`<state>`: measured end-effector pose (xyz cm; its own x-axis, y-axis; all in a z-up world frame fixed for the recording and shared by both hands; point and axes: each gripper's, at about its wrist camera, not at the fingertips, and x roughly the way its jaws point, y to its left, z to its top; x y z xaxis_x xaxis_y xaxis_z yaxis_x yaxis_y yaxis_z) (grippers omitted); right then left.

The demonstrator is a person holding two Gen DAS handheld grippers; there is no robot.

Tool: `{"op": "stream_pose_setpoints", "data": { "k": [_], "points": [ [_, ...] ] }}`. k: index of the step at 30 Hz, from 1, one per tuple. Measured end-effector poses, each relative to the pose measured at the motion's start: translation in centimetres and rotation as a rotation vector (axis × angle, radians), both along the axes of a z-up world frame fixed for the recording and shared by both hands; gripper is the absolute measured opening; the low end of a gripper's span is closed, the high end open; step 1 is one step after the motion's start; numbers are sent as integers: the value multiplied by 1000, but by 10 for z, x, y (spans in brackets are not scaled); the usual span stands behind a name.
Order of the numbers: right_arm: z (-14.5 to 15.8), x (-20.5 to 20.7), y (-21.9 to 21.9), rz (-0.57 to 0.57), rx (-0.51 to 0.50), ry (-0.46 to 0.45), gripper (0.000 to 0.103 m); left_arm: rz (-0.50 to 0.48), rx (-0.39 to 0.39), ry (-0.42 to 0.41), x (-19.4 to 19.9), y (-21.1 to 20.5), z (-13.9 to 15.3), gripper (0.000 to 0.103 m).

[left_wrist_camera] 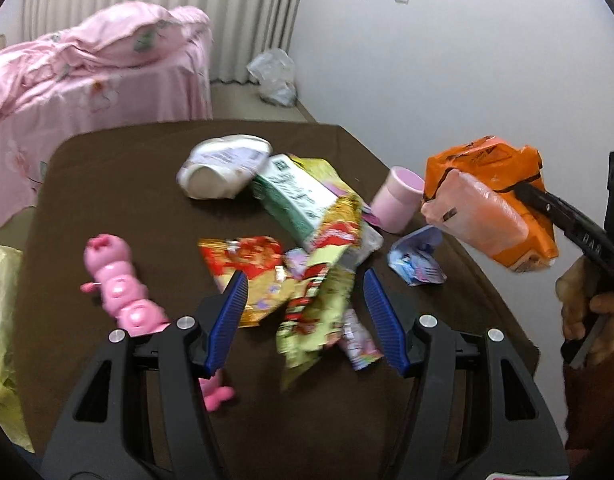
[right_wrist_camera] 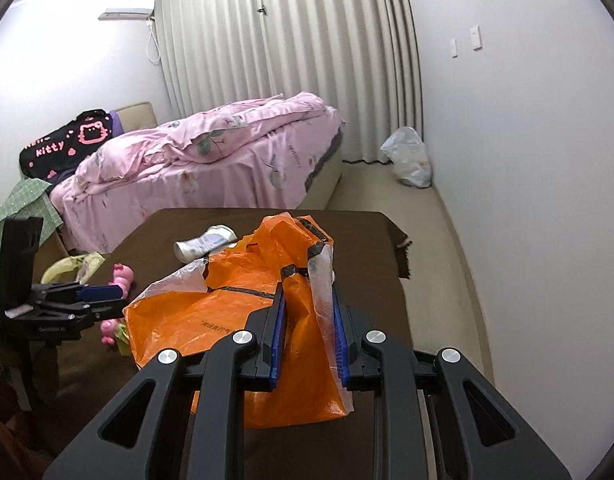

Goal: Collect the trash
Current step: 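Grasp the yellow-red snack packet with the left tool while the right holds the orange bag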

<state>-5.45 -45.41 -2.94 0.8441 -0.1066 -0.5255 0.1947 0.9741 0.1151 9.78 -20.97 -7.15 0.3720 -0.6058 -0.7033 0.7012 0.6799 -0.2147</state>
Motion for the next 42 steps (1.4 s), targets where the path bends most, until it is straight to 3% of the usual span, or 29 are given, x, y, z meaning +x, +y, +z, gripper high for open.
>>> {"op": "stream_pose_setpoints", "data": {
  "k": [3, 6, 11, 13, 14, 18, 24, 28, 32, 36, 41, 42],
  "points": [
    [-5, -5, 1, -5, -24, 7, 20, -91, 16, 17, 6, -23, 7, 57],
    [-9, -10, 1, -6, -18, 2, 20, -157, 85, 0, 20, -57, 10, 57],
    [-20, -11, 3, -15, -25, 29, 20, -146, 178, 97, 49, -93, -5, 57],
    [-25, -11, 4, -8, -9, 37, 20, -131, 221, 128, 56, -100, -13, 41],
    [-27, -10, 5, -6, -6, 39, 20, -122, 231, 128, 56, -100, -13, 27],
    [-29, -11, 10, 11, -1, 32, 20, -93, 150, 119, 47, -75, 5, 27],
    [-25, -5, 23, 48, 3, 6, 20, 9, 5, -1, 15, -19, 45, 27],
    [-20, -1, 37, 84, -9, 0, 20, 95, -66, -58, -3, 22, 54, 28],
    [-16, 2, 61, 133, -51, 8, 20, 127, -1, 12, -13, 48, 29, 28],
    [-15, 4, 79, 178, -69, 20, 20, 147, 43, 87, -19, 71, 2, 18],
    [-11, 8, 92, 208, -68, 29, 20, 180, -22, 102, -15, 91, 2, 18],
    [-10, 9, 93, 210, -70, 30, 20, 182, -33, 104, -12, 91, 2, 23]
  ]
}}
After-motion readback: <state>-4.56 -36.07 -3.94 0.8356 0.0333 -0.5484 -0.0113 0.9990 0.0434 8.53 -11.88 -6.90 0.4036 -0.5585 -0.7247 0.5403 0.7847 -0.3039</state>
